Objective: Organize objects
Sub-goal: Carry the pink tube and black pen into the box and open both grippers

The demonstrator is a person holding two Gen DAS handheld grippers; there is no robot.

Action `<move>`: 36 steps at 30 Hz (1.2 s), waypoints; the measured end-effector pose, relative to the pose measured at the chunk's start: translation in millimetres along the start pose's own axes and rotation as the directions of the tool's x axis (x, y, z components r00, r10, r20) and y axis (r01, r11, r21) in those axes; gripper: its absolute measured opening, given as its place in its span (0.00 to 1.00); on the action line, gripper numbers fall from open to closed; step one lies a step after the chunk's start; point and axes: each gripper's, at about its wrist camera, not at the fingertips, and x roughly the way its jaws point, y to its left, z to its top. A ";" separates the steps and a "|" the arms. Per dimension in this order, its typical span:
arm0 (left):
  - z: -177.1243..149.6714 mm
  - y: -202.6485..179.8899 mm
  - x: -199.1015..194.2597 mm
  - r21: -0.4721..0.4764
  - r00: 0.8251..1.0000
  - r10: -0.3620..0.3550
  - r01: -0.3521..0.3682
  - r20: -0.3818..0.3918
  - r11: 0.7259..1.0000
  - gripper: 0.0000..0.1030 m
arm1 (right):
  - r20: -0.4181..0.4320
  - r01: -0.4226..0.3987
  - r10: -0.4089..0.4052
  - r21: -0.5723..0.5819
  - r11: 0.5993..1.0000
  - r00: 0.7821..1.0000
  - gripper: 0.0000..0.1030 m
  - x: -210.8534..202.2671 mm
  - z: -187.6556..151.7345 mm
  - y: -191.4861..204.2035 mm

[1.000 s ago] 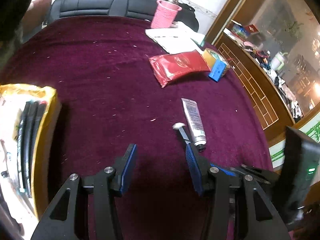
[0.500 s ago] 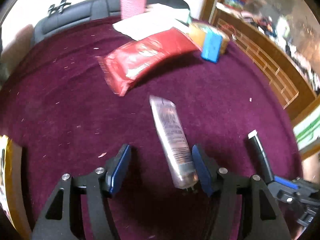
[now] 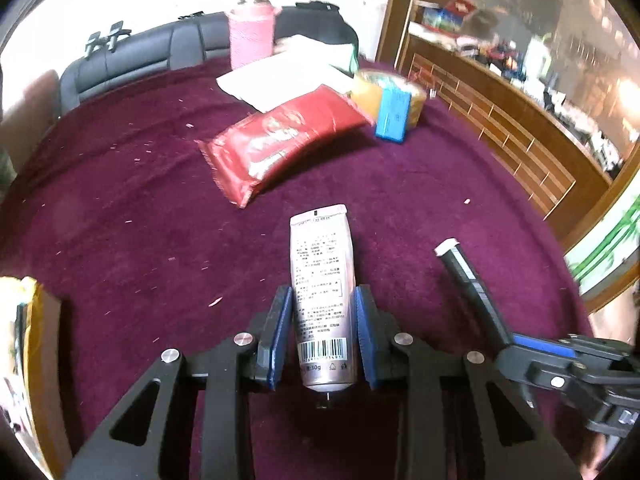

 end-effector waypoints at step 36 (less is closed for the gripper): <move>-177.3 217.0 -147.1 -0.370 0.979 0.198 -0.166 0.048 0.914 0.26 | -0.315 -0.086 -0.029 -0.346 0.934 0.949 0.13 195.2 -74.2 285.3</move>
